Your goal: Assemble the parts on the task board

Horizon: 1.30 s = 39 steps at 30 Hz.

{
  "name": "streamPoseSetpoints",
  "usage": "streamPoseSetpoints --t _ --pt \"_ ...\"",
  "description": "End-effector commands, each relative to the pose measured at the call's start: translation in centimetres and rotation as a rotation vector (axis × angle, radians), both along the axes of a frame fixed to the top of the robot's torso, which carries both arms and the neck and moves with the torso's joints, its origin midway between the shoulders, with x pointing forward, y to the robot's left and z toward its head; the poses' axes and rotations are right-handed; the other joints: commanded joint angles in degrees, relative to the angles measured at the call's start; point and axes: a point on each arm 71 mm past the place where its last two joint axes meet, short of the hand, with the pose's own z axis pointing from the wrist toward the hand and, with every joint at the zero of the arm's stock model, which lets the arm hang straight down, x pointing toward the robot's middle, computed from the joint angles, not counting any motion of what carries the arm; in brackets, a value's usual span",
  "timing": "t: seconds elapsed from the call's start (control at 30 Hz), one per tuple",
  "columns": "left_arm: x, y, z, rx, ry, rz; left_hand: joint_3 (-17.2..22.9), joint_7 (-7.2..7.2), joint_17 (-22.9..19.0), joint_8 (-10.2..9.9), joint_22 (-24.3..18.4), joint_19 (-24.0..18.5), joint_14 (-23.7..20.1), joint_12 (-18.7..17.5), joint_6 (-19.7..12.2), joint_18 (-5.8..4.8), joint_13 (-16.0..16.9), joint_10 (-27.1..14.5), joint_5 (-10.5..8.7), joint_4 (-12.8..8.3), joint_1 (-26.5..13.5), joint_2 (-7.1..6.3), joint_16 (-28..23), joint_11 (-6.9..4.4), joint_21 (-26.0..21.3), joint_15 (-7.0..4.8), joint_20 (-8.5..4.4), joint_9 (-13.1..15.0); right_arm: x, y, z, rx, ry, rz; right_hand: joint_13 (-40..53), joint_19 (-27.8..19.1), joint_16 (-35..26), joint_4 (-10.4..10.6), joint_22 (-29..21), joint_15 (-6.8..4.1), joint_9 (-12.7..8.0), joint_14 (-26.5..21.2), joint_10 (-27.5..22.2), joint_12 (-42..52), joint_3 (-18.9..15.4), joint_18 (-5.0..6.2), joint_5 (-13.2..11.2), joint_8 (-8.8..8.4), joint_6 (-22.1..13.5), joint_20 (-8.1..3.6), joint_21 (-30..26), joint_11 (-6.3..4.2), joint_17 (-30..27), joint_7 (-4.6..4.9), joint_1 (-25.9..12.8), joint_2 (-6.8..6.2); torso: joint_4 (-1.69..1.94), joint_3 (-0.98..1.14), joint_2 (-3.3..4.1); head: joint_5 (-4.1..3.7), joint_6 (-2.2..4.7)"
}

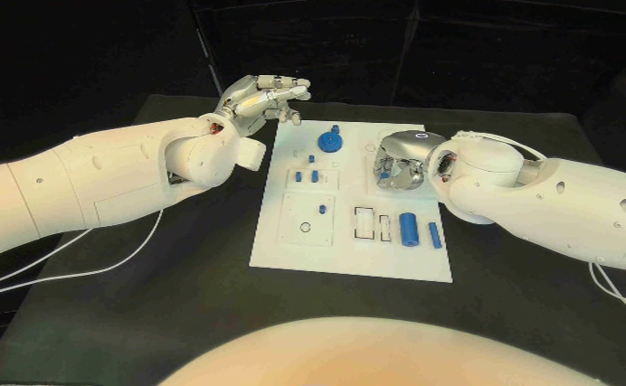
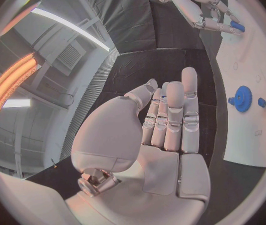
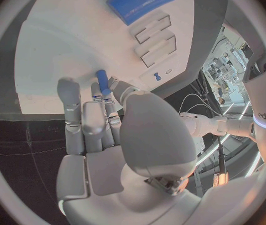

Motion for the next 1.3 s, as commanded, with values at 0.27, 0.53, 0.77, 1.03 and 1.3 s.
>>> streamPoseSetpoints --t 0.27,0.53,0.77,1.03,1.3 --pt "0.0 -0.2 0.1 -0.007 0.006 -0.018 0.41 0.06 -0.1 0.35 -0.09 0.27 -0.45 0.27 -0.58 0.72 -0.05 -0.45 0.22 -0.1 -0.1 -0.33 -0.3 0.13 -0.32 0.17 -0.09 -0.08 -0.1 0.1 -0.6 -0.031 0.022 0.008 0.04 0.39 0.42 -0.13 0.11 -0.51 0.03 0.62 0.48 0.35 0.27 -0.15 0.12 0.23 0.46 0.01 0.28 0.14 0.11 0.1 0.16 -0.17 -0.01 0.03 0.0 -0.07 0.01" --pt "0.0 -0.2 0.0 -0.005 0.013 -0.022 0.42 0.07 -0.12 0.35 -0.1 0.27 -0.47 0.27 -0.6 0.72 -0.05 -0.48 0.21 -0.11 -0.1 -0.35 -0.31 0.14 -0.33 0.17 -0.09 -0.09 -0.2 -0.1 -0.1 0.007 -0.033 -0.001 0.42 1.5 0.64 -1.82 2.96 -1.03 0.2 0.72 2.45 0.81 1.59 -0.58 -0.16 0.75 2.16 -0.42 2.32 -0.51 0.05 -0.5 1.35 0.08 -0.08 0.08 0.06 -0.05 0.01" --pt "0.1 -0.2 0.0 -0.003 0.019 -0.024 0.42 0.09 -0.19 0.35 -0.1 0.27 -0.5 0.28 -0.64 0.72 -0.06 -0.52 0.21 -0.11 -0.12 -0.37 -0.34 0.16 -0.34 0.18 -0.08 -0.09 -0.6 -0.4 0.4 0.04 -0.066 -0.002 0.63 2.22 0.8 -2.65 4.9 -1.22 0.2 0.76 3.14 0.89 2.15 -0.92 -0.29 0.83 2.79 -0.63 3.7 -0.72 0.09 -0.69 1.47 -0.03 -0.05 0.07 0.03 -0.11 0.01" --pt "0.1 -0.2 -0.1 0.0 0.022 -0.021 0.42 0.1 -0.15 0.35 -0.11 0.27 -0.49 0.29 -0.66 0.71 -0.07 -0.54 0.2 -0.1 -0.15 -0.36 -0.32 0.17 -0.35 0.19 -0.08 -0.09 -1.2 -0.8 1.1 0.085 -0.099 -0.004 0.89 2.52 1.01 -3.12 5.84 -1.39 0.26 0.82 3.84 1.02 2.39 -1.06 -0.28 1.08 3.55 -0.78 4.43 -0.95 0.25 -0.89 1.21 -0.14 0.04 -0.08 0.05 -0.15 0.01" --pt "0.1 0.0 -0.1 0.002 0.022 -0.017 0.42 0.1 -0.15 0.35 -0.11 0.27 -0.49 0.29 -0.66 0.71 -0.07 -0.54 0.2 -0.1 -0.15 -0.36 -0.32 0.17 -0.35 0.19 -0.08 -0.09 -2.2 -1.0 2.3 0.131 -0.113 -0.002 0.93 2.59 1.04 -3.33 6.1 -1.42 0.23 0.83 3.85 0.96 2.48 -1.1 -0.25 1.04 3.55 -0.83 4.62 -0.97 0.24 -0.91 1.22 -0.28 -0.08 -0.04 0.04 0.26 0.01"
